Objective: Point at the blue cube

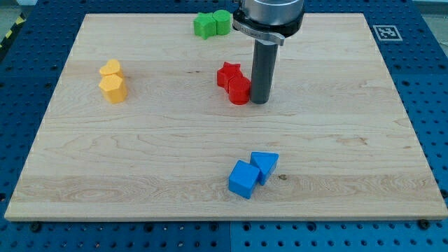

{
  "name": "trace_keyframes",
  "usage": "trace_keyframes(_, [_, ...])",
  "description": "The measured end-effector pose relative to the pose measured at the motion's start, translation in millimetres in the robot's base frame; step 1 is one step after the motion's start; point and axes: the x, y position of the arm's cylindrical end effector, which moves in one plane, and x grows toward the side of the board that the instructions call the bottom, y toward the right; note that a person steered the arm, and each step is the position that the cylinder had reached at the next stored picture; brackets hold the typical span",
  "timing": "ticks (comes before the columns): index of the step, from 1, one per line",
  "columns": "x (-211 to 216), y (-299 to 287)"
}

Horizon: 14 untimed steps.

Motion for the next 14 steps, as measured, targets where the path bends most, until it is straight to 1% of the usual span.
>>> trace_keyframes(2, [-11,93])
trace_keyframes(3, [-11,126])
trace_keyframes(5, [-8,138])
trace_keyframes(6, [14,183])
trace_keyframes(7, [50,204])
trace_keyframes(8, [99,189])
trace_keyframes(9, [146,146])
trace_keyframes(10, [177,86])
trace_keyframes(11, [179,81])
trace_keyframes(12, [179,62])
trace_keyframes(13, [179,18])
trace_keyframes(14, [179,-5])
